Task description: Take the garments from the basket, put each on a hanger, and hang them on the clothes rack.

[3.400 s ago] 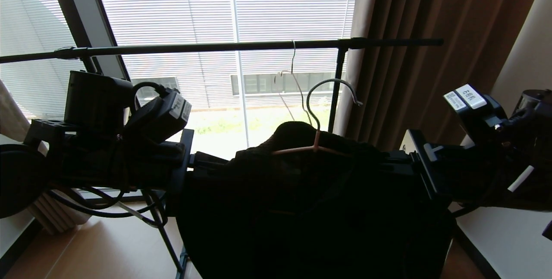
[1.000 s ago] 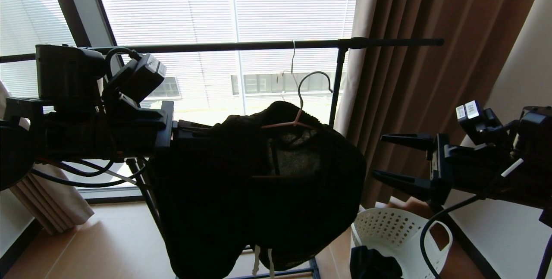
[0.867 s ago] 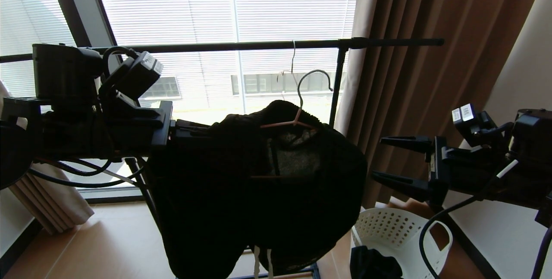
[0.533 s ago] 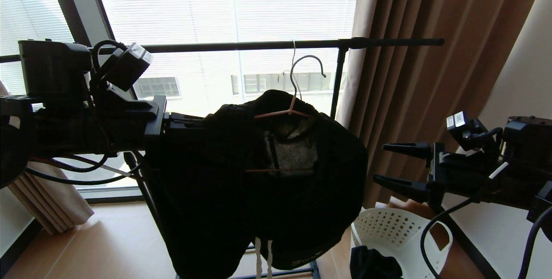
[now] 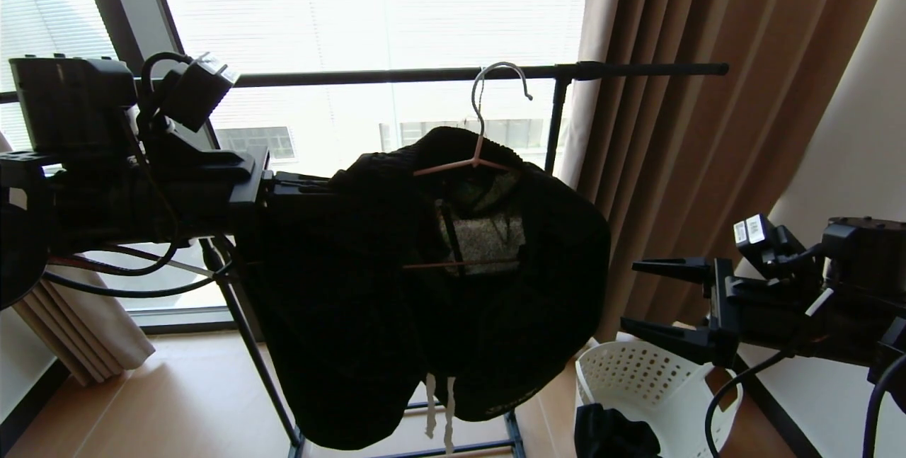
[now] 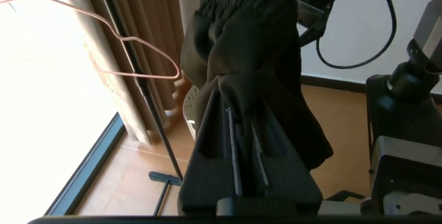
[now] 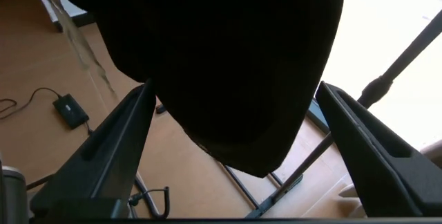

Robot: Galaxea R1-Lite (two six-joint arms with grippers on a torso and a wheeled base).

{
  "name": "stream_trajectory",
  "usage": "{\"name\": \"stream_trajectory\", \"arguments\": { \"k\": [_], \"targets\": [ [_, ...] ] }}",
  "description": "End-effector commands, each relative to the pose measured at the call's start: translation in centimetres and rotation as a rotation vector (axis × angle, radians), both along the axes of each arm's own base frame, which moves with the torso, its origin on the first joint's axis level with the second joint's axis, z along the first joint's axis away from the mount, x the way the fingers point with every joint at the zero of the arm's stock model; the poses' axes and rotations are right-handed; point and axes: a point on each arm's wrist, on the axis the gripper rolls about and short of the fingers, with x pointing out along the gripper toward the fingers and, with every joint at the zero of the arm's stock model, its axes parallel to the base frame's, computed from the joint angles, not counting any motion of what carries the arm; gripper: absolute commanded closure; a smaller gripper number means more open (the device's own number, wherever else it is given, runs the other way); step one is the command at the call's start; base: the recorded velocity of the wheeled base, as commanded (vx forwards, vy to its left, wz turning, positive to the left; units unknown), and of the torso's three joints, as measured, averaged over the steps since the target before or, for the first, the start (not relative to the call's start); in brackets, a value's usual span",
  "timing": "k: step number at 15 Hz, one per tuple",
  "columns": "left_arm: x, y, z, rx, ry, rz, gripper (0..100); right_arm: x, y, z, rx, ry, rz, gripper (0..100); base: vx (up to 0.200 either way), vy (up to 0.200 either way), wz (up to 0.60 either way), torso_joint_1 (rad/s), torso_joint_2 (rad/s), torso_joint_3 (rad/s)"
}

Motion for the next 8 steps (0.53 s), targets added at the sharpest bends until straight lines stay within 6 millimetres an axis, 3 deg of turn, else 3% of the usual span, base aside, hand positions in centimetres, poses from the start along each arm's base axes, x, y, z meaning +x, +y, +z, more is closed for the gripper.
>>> {"name": "stream_trajectory", "arguments": {
  "k": [1, 6, 8],
  "targets": [
    [0.0, 0.0, 0.1, -0.001, -0.003, -0.002, 100, 1.0, 0.1, -1.6, -0.012, 0.043, 0.005, 0, 0.000, 0.000, 0.00, 0.000, 0.00, 0.000],
    [-0.1, 0.0, 0.1, -0.005, -0.002, -0.022, 100, 5.7, 0.4, -3.5, -0.011, 0.063, 0.003, 0, 0.000, 0.000, 0.00, 0.000, 0.00, 0.000],
    [0.0, 0.0, 0.0, -0.006, 0.001, -0.023, 100, 6.6, 0.5, -3.7, -0.009, 0.061, 0.007, 0, 0.000, 0.000, 0.00, 0.000, 0.00, 0.000]
  ]
}}
